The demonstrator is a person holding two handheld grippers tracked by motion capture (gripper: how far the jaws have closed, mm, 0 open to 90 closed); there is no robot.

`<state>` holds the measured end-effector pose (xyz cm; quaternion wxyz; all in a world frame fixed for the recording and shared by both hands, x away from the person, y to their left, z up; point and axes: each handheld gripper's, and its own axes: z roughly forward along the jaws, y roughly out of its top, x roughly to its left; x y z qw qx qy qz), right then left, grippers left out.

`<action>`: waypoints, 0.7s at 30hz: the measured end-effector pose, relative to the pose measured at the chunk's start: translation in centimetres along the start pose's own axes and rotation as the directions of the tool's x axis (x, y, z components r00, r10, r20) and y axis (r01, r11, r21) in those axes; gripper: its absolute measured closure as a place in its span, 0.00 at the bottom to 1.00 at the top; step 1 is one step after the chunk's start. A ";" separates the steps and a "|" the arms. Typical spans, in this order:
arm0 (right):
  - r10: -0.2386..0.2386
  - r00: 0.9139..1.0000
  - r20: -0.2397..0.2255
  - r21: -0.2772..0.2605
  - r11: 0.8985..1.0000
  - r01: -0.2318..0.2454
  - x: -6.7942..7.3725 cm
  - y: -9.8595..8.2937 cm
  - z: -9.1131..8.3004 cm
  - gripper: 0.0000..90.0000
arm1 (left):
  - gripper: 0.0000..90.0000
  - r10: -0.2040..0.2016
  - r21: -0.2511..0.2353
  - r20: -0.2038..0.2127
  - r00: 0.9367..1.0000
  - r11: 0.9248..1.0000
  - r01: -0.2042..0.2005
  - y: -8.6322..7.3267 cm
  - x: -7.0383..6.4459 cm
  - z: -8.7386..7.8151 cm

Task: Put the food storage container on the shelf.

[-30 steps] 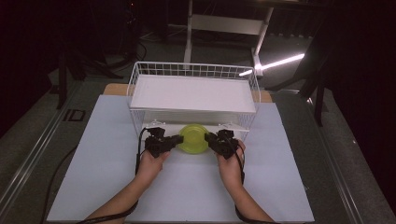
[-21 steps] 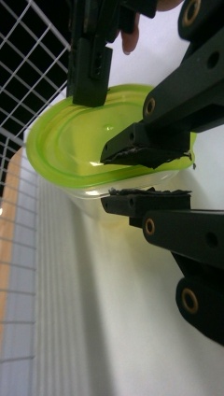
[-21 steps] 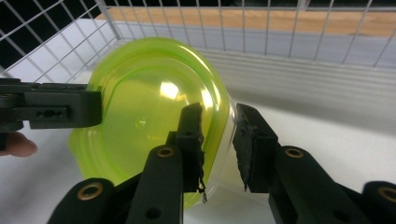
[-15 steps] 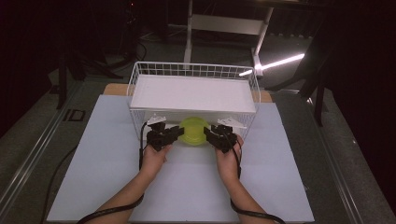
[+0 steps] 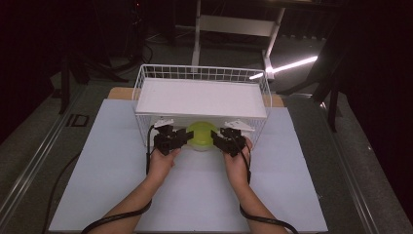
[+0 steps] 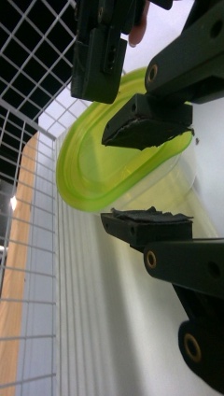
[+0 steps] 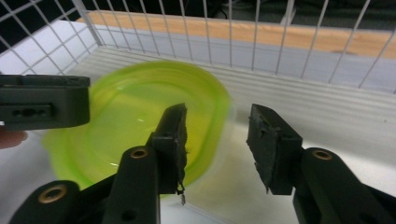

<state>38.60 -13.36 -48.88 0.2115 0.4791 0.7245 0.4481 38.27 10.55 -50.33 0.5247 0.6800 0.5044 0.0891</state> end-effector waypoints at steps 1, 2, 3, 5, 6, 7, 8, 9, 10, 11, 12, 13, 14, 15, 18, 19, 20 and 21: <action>-0.014 1.000 0.002 -0.012 1.000 0.014 0.2 0.0 -0.2 0.61 | 0.61 0.009 -0.011 0.003 1.000 1.000 -0.009 0.0 0.0 -0.2; -0.031 1.000 0.000 -0.023 0.999 0.031 0.4 0.1 -0.4 0.60 | 0.61 0.009 -0.020 0.005 1.000 1.000 -0.009 0.0 0.0 -0.3; -0.040 0.999 -0.005 -0.024 0.999 0.040 0.6 0.1 -0.6 0.59 | 0.60 0.008 -0.026 0.004 1.000 1.000 -0.008 0.1 0.0 -0.5; -0.056 0.998 -0.018 -0.039 0.998 0.055 1.2 0.2 -1.2 0.58 | 0.57 0.013 -0.038 0.003 1.000 0.999 -0.012 0.1 0.0 -0.8; -0.056 0.998 -0.018 -0.039 0.998 0.055 1.2 0.2 -1.2 0.58 | 0.57 0.019 -0.038 0.007 1.000 0.999 -0.018 0.1 0.1 -1.0; -0.055 0.998 -0.030 -0.051 0.997 0.054 1.5 0.2 -1.6 0.58 | 0.56 0.025 -0.040 0.014 1.000 0.999 -0.025 0.0 0.1 -1.2; -0.055 0.998 -0.030 -0.051 0.997 0.054 1.5 0.2 -1.6 0.58 | 0.56 0.024 -0.042 0.015 1.000 0.999 -0.024 -0.1 0.0 -1.4; -0.056 0.998 -0.034 -0.057 0.997 0.054 1.6 0.1 -1.9 0.58 | 0.56 0.027 -0.045 0.022 0.999 0.999 -0.026 -0.2 0.0 -1.7; -0.053 0.998 -0.040 -0.060 0.997 0.050 1.7 0.0 -2.1 0.58 | 0.56 0.036 -0.046 0.027 0.999 0.998 -0.035 -0.3 0.0 -1.9; -0.050 0.998 -0.048 -0.059 0.997 0.047 1.7 -0.1 -2.4 0.58 | 0.56 0.043 -0.044 0.030 0.999 0.998 -0.042 -0.4 0.1 -2.2; -0.044 0.997 -0.057 -0.059 0.997 0.041 1.8 -0.2 -2.6 0.58 | 0.56 0.044 -0.046 0.035 0.998 0.998 -0.042 -0.5 0.1 -2.5; -0.038 0.997 -0.062 -0.059 0.998 0.035 1.9 -0.3 -2.8 0.58 | 0.56 0.044 -0.046 0.035 0.998 0.998 -0.042 -0.5 0.1 -2.5; -0.034 0.997 -0.071 -0.055 0.998 0.030 2.0 -0.6 -3.3 0.59 | 0.56 0.046 -0.052 0.045 0.998 0.998 -0.044 -0.9 0.1 -3.4; -0.033 0.997 -0.071 -0.054 0.998 0.030 2.0 -0.7 -3.5 0.59 | 0.56 0.046 -0.052 0.045 0.998 0.998 -0.044 -0.9 0.1 -3.4; -0.024 0.996 -0.081 -0.052 0.998 0.020 2.2 -1.0 -4.0 0.60 | 0.56 0.062 -0.056 0.058 0.996 0.997 -0.059 -1.3 0.0 -4.3; -0.029 0.996 -0.079 -0.050 0.998 0.025 2.2 -1.2 -4.2 0.60 | 0.56 0.071 -0.055 0.057 0.996 0.996 -0.067 -1.4 -0.1 -4.5; -0.032 0.996 -0.081 -0.048 0.998 0.028 2.3 -1.4 -4.4 0.61 | 0.56 0.077 -0.058 0.060 0.995 0.996 -0.073 -1.6 -0.2 -4.8; -0.043 0.996 -0.080 -0.043 0.998 0.040 2.5 -1.7 -4.6 0.63 | 0.52 0.082 -0.061 0.064 0.995 0.995 -0.078 -1.7 -0.3 -5.1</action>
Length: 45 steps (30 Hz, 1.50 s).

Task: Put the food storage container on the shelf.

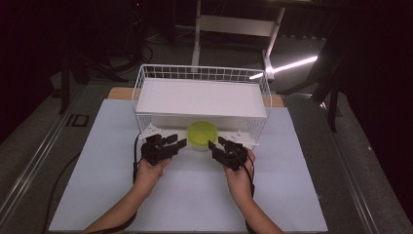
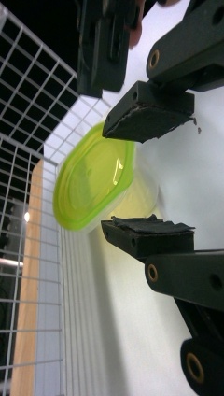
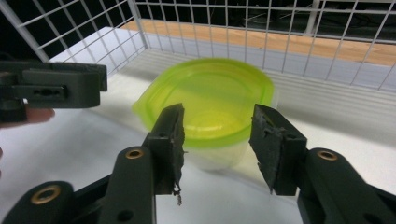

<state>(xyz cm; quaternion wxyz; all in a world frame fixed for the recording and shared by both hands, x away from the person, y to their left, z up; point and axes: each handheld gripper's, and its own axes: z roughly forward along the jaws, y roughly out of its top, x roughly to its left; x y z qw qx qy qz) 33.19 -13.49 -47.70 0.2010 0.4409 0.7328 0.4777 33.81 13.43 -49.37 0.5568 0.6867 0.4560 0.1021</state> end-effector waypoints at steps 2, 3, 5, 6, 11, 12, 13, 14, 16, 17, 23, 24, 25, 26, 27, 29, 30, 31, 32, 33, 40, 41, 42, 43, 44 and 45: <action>0.004 1.000 0.019 0.004 1.000 -0.005 0.1 -0.4 -0.2 0.68 | 0.52 0.000 0.007 -0.007 1.000 1.000 0.000 -0.2 -0.3 -0.6; 0.004 1.000 0.019 0.004 1.000 -0.005 0.1 -0.4 -0.2 0.68 | 0.52 0.007 0.012 -0.009 1.000 1.000 -0.006 -0.3 -0.5 -0.8; 0.012 0.999 0.038 0.033 0.999 -0.013 0.1 -0.9 -0.3 0.78 | 0.41 0.031 0.001 -0.001 1.000 1.000 -0.031 -0.6 -0.8 -1.4; 0.012 0.999 0.038 0.033 0.999 -0.013 0.1 -0.9 -0.3 0.78 | 0.41 0.037 0.006 0.014 0.999 0.999 -0.037 -0.8 -0.9 -1.7; -0.008 1.000 0.027 0.097 0.995 0.006 0.6 -1.7 0.4 0.98 | 0.13 0.082 0.022 0.068 0.994 0.996 -0.084 -1.4 -1.5 -2.5; -0.008 1.000 0.027 0.097 0.995 0.006 0.6 -1.7 0.4 0.98 | 0.13 0.093 0.021 0.066 0.993 0.995 -0.094 -1.6 -1.7 -2.7; -0.015 1.000 0.020 0.106 0.994 0.013 0.8 -1.8 0.8 0.99 | 0.04 0.105 0.012 0.061 0.993 0.994 -0.106 -1.8 -1.8 -2.9; -0.015 1.000 0.020 0.106 0.994 0.013 0.8 -1.8 0.8 0.99 | 0.04 0.112 0.004 0.057 0.992 0.994 -0.112 -2.0 -1.9 -3.1; -0.019 1.000 0.016 0.111 0.994 0.017 1.0 -1.9 1.1 0.99 | 0.02 0.114 -0.024 0.060 0.992 0.993 -0.113 -2.5 -2.1 -3.4; -0.019 1.000 0.015 0.117 0.993 0.017 1.1 -1.9 1.4 0.99 | 0.02 0.117 -0.030 0.056 0.991 0.993 -0.116 -2.6 -2.1 -3.5; -0.009 1.000 0.009 0.129 0.992 0.007 1.3 -2.0 2.4 0.99 | 0.02 0.130 -0.016 0.038 0.991 0.991 -0.130 -3.7 -2.0 -3.4; -0.009 1.000 0.007 0.133 0.991 0.008 1.4 -2.1 2.6 0.99 | 0.02 0.127 -0.019 0.034 0.991 0.992 -0.127 -3.9 -1.9 -3.4; -0.007 1.000 0.008 0.136 0.991 0.006 1.4 -2.2 2.9 0.99 | 0.02 0.127 -0.018 0.027 0.992 0.992 -0.127 -4.0 -1.9 -3.3; -0.005 1.000 0.007 0.139 0.990 0.004 1.4 -2.2 3.1 0.99 | 0.02 0.123 -0.018 0.030 0.992 0.992 -0.122 -4.2 -1.8 -3.3; -0.006 1.000 0.005 0.141 0.990 0.006 1.4 -2.2 3.3 0.99 | 0.02 0.115 -0.021 0.035 0.993 0.993 -0.115 -4.3 -1.6 -3.4; -0.003 1.000 0.008 0.148 0.989 0.002 1.5 -2.3 4.0 0.99 | 0.02 0.115 -0.020 0.027 0.993 0.993 -0.114 -4.5 -1.5 -3.4; -0.004 1.000 0.010 0.149 0.989 0.003 1.5 -2.2 4.1 0.99 | 0.02 0.113 -0.019 0.029 0.993 0.994 -0.112 -4.6 -1.4 -3.4; -0.003 1.000 0.013 0.151 0.989 0.001 1.5 -2.2 4.4 0.99 | 0.02 0.111 -0.022 0.027 0.993 0.994 -0.110 -4.6 -1.4 -3.5; 0.004 1.000 0.013 0.153 0.988 -0.006 1.5 -2.2 4.5 0.99 | 0.02 0.111 -0.028 0.027 0.993 0.993 -0.111 -4.6 -1.3 -3.5; 0.002 1.000 0.010 0.151 0.989 -0.004 1.5 -2.1 4.7 0.99 | 0.02 0.111 -0.030 0.026 0.994 0.993 -0.110 -4.7 -1.3 -3.5; 0.004 1.000 0.018 0.147 0.989 -0.006 1.8 -1.5 5.7 0.99 | 0.02 0.121 -0.045 0.013 0.993 0.992 -0.120 -4.6 -1.2 -3.9; 0.004 1.000 0.018 0.147 0.989 -0.006 1.8 -1.5 5.7 0.99 | 0.02 0.121 -0.045 0.013 0.993 0.992 -0.120 -4.6 -1.2 -3.9; 0.007 1.000 0.026 0.142 0.990 -0.011 1.8 -1.3 6.1 0.99 | 0.02 0.134 -0.043 0.010 0.991 0.990 -0.134 -4.6 -1.2 -4.0; 0.006 0.999 0.033 0.143 0.990 -0.011 1.8 -1.2 6.3 0.99 | 0.02 0.141 -0.042 0.010 0.990 0.989 -0.141 -4.6 -1.3 -4.0; 0.010 0.999 0.034 0.141 0.990 -0.015 1.8 -1.1 6.4 0.99 | 0.02 0.145 -0.045 0.012 0.989 0.988 -0.145 -4.7 -1.3 -4.0; 0.010 0.999 0.034 0.141 0.990 -0.015 1.8 -1.1 6.4 0.99 | 0.02 0.145 -0.045 0.012 0.989 0.988 -0.145 -4.7 -1.3 -4.0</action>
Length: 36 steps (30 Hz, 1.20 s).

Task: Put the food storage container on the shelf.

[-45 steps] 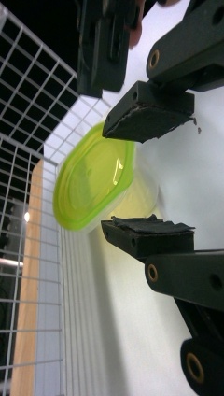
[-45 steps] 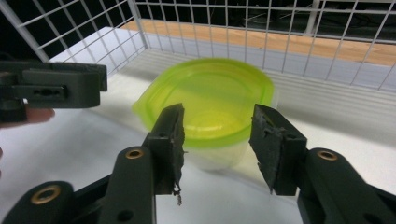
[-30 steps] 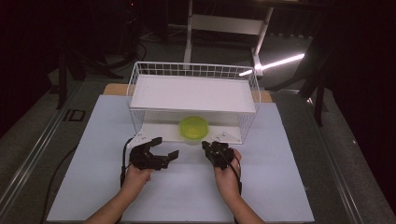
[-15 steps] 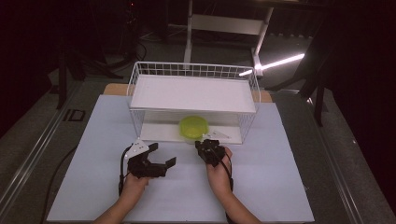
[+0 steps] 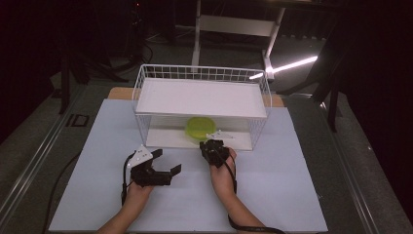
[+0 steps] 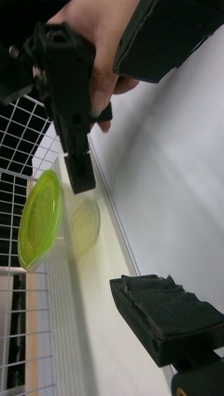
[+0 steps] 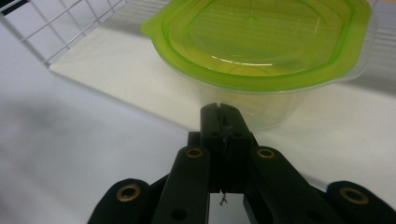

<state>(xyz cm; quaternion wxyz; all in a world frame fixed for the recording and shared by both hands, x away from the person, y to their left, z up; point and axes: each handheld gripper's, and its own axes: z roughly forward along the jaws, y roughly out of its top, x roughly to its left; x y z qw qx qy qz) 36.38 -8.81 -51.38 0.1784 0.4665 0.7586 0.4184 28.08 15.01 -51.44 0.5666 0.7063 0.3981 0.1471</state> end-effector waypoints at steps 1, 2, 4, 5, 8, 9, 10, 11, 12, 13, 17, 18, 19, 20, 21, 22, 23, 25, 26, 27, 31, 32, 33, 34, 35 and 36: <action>0.005 1.000 0.001 -0.001 1.000 -0.005 0.0 0.1 0.1 0.99 | 0.02 -0.003 0.000 0.001 1.000 1.000 0.003 0.0 0.0 0.0; 0.001 1.000 0.005 -0.001 1.000 -0.001 0.0 0.4 0.3 0.99 | 0.02 -0.008 0.003 0.015 1.000 1.000 0.008 0.0 0.0 0.0; 0.001 1.000 0.006 -0.001 1.000 -0.001 0.0 0.5 0.4 0.99 | 0.02 -0.009 0.013 0.030 1.000 1.000 0.008 0.1 0.0 0.0; -0.001 1.000 0.006 -0.002 1.000 0.001 -0.1 0.7 0.5 0.99 | 0.02 0.003 0.014 0.024 1.000 1.000 -0.003 0.1 -0.1 0.0; -0.003 1.000 0.003 -0.002 1.000 0.003 -0.1 1.1 0.6 0.99 | 0.02 0.018 0.013 0.029 0.999 1.000 -0.018 0.1 -0.3 0.0; 0.004 1.000 0.001 -0.002 1.000 -0.004 -0.1 1.1 0.6 0.99 | 0.02 0.022 0.011 0.027 0.999 1.000 -0.022 0.1 -0.3 0.0; 0.011 1.000 -0.005 0.000 1.000 -0.011 -0.1 1.1 0.5 0.98 | 0.02 0.023 0.007 0.027 0.999 1.000 -0.024 0.1 -0.3 0.0; 0.011 1.000 -0.011 -0.002 1.000 -0.011 0.0 1.1 0.3 0.97 | 0.02 0.025 0.005 0.028 0.999 1.000 -0.026 0.1 -0.2 0.0; 0.007 1.000 -0.015 -0.003 1.000 -0.007 0.0 1.0 0.1 0.96 | 0.02 0.029 0.005 0.027 0.999 1.000 -0.029 0.2 -0.2 0.1; 0.003 1.000 -0.019 -0.002 1.000 -0.003 0.1 0.8 0.0 0.94 | 0.02 0.030 0.009 0.031 0.999 1.000 -0.030 0.2 -0.2 0.1; 0.011 0.999 -0.051 -0.013 1.000 -0.012 0.3 0.2 -1.1 0.81 | 0.02 0.045 0.023 0.059 0.997 0.999 -0.046 0.4 -0.3 0.2; 0.012 0.998 -0.060 -0.017 1.000 -0.013 0.3 0.1 -1.4 0.76 | 0.02 0.055 0.023 0.061 0.997 0.998 -0.057 0.5 -0.4 0.2; 0.004 0.998 -0.065 -0.023 1.000 -0.005 0.4 0.0 -1.7 0.71 | 0.02 0.066 0.026 0.060 0.996 0.997 -0.068 0.7 -0.5 0.1; 0.000 0.997 -0.072 -0.029 1.000 -0.003 0.5 -0.1 -2.0 0.64 | 0.02 0.076 0.025 0.064 0.995 0.997 -0.078 0.8 -0.6 0.1; -0.005 0.997 -0.083 -0.032 0.999 0.002 0.6 -0.2 -2.3 0.58 | 0.02 0.084 0.022 0.071 0.994 0.996 -0.085 1.1 -0.7 0.0; -0.011 0.996 -0.089 -0.040 0.999 0.008 0.7 -0.3 -2.7 0.54 | 0.02 0.087 0.019 0.073 0.994 0.996 -0.089 1.2 -0.8 -0.1; -0.017 0.995 -0.097 -0.046 0.999 0.012 0.8 -0.3 -2.9 0.49 | 0.02 0.089 0.013 0.081 0.993 0.996 -0.090 1.3 -0.9 -0.2; -0.014 0.992 -0.123 -0.065 0.998 0.006 1.0 -0.5 -3.5 0.39 | 0.02 0.086 0.003 0.096 0.992 0.996 -0.087 1.6 -1.0 -0.4; -0.027 0.989 -0.145 -0.075 0.997 0.016 1.0 -0.5 -3.8 0.33 | 0.02 0.088 -0.003 0.104 0.991 0.996 -0.088 1.7 -1.1 -0.6; -0.038 0.986 -0.164 -0.089 0.996 0.024 1.1 -0.6 -4.1 0.28 | 0.02 0.087 -0.004 0.108 0.990 0.996 -0.087 1.8 -1.1 -0.6; -0.063 0.980 -0.190 -0.107 0.993 0.043 1.6 -1.0 -4.8 0.19 | 0.02 0.097 -0.008 0.114 0.989 0.995 -0.097 2.2 -1.2 -1.2; -0.062 0.979 -0.193 -0.114 0.993 0.041 1.6 -1.1 -4.9 0.18 | 0.02 0.102 -0.010 0.114 0.988 0.995 -0.101 2.2 -1.2 -1.3; -0.073 0.980 -0.183 -0.121 0.991 0.051 1.7 -1.1 -5.1 0.18 | 0.02 0.100 -0.011 0.115 0.988 0.995 -0.100 2.3 -1.2 -1.5; -0.089 0.980 -0.179 -0.122 0.990 0.067 1.8 -1.2 -5.3 0.18 | 0.02 0.101 -0.009 0.113 0.988 0.995 -0.100 2.3 -1.1 -1.6; -0.090 0.977 -0.192 -0.128 0.990 0.066 1.8 -1.3 -5.5 0.18 | 0.02 0.099 -0.010 0.114 0.989 0.995 -0.099 2.3 -1.1 -1.8; -0.092 0.977 -0.195 -0.133 0.989 0.066 1.7 -1.3 -5.8 0.18 | 0.02 0.105 -0.006 0.117 0.988 0.995 -0.105 2.4 -1.1 -2.0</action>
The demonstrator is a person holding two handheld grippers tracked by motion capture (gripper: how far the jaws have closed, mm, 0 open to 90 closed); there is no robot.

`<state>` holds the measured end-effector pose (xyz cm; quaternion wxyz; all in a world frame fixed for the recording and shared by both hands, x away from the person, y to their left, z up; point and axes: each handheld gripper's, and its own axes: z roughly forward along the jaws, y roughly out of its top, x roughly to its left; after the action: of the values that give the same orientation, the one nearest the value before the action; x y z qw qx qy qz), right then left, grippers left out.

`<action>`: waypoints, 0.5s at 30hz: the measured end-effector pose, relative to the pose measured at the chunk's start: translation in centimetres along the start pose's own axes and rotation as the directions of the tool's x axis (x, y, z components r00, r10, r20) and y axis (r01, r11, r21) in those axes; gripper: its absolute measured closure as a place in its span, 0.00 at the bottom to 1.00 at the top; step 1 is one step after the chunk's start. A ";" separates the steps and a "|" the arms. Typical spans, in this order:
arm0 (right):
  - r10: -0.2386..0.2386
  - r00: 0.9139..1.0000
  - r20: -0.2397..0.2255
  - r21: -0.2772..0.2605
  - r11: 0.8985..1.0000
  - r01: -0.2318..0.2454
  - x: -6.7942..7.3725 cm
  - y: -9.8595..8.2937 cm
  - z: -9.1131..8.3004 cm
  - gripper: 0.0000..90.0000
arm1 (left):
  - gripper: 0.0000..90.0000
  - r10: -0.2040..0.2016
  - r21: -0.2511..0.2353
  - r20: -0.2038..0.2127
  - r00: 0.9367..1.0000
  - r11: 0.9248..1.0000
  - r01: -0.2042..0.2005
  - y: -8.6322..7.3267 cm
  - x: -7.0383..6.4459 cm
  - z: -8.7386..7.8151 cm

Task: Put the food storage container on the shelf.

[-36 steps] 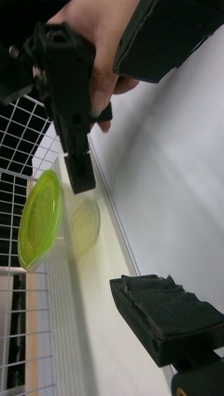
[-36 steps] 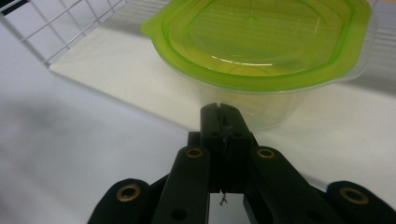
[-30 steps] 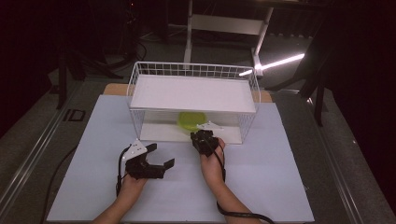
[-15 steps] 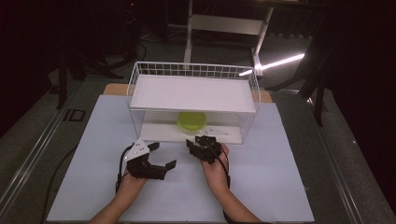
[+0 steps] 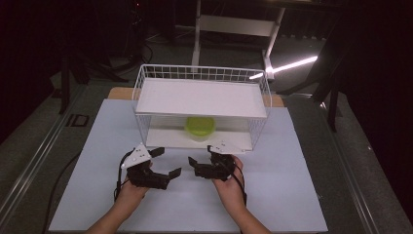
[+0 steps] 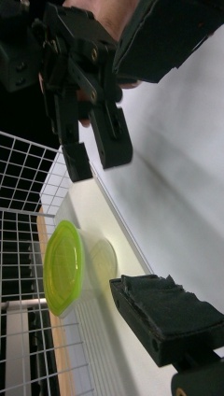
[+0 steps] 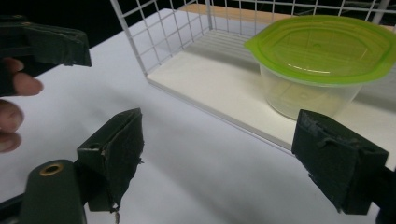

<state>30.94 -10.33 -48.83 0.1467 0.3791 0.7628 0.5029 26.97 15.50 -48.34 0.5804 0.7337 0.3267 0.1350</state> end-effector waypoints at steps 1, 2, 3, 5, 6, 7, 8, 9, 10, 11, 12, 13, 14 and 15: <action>-0.007 1.000 0.003 -0.006 1.000 0.007 0.1 0.0 -0.4 0.18 | 0.02 0.004 0.002 -0.001 1.000 1.000 -0.004 0.0 0.0 -0.2; -0.013 1.000 0.002 -0.007 1.000 0.013 0.1 -0.1 -0.6 0.18 | 0.02 0.008 0.002 -0.003 1.000 1.000 -0.008 0.1 -0.1 -0.4; -0.021 1.000 0.005 -0.011 1.000 0.021 0.1 -0.1 -0.9 0.18 | 0.02 0.010 0.000 -0.003 1.000 1.000 -0.010 0.1 -0.1 -0.7; -0.037 0.999 0.002 -0.014 0.999 0.037 0.0 -0.2 -1.8 0.18 | 0.02 0.008 -0.003 -0.007 1.000 1.000 -0.008 0.1 -0.1 -1.2; -0.037 0.999 0.002 -0.014 0.999 0.037 0.0 -0.2 -1.8 0.18 | 0.02 0.009 -0.004 -0.007 1.000 1.000 -0.009 0.1 -0.1 -1.4; -0.039 0.999 0.002 -0.013 0.999 0.039 0.0 -0.2 -2.2 0.18 | 0.02 0.009 -0.003 -0.006 1.000 1.000 -0.009 0.0 -0.1 -1.8; -0.045 0.999 0.002 -0.014 0.999 0.045 -0.1 -0.3 -2.5 0.18 | 0.02 0.013 0.000 -0.010 1.000 1.000 -0.013 0.0 -0.1 -2.0; -0.047 0.999 0.000 -0.013 0.999 0.047 -0.1 -0.4 -2.8 0.18 | 0.02 0.015 0.002 -0.016 1.000 1.000 -0.015 -0.1 -0.1 -2.2; -0.044 0.999 -0.002 -0.008 0.999 0.044 -0.1 -0.4 -3.1 0.18 | 0.02 0.011 0.001 -0.015 1.000 1.000 -0.011 -0.2 0.0 -2.6; -0.049 0.999 -0.003 -0.010 0.999 0.049 -0.2 -0.6 -3.5 0.18 | 0.02 0.004 0.000 -0.016 1.000 1.000 -0.004 -0.3 0.0 -2.8; -0.046 0.999 -0.007 -0.011 0.999 0.046 -0.3 -0.7 -3.8 0.18 | 0.02 0.000 0.002 -0.020 1.000 1.000 0.000 -0.4 0.1 -3.1; -0.048 0.999 -0.004 -0.011 0.999 0.048 -0.4 -0.8 -4.1 0.18 | 0.02 -0.002 0.004 -0.024 1.000 1.000 0.002 -0.4 0.1 -3.3; -0.044 0.999 -0.005 -0.013 0.999 0.044 -0.4 -0.9 -4.3 0.18 | 0.02 -0.018 -0.002 -0.025 1.000 1.000 0.018 -0.5 0.2 -3.6; -0.038 0.999 -0.017 -0.017 0.999 0.037 -0.6 -1.0 -4.7 0.18 | 0.02 -0.027 -0.004 -0.031 0.999 1.000 0.026 -0.6 0.2 -3.9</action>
<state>28.02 -14.06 -47.69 0.1529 0.3592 0.7666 0.5098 24.69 18.65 -47.87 0.5783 0.7260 0.3451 0.1394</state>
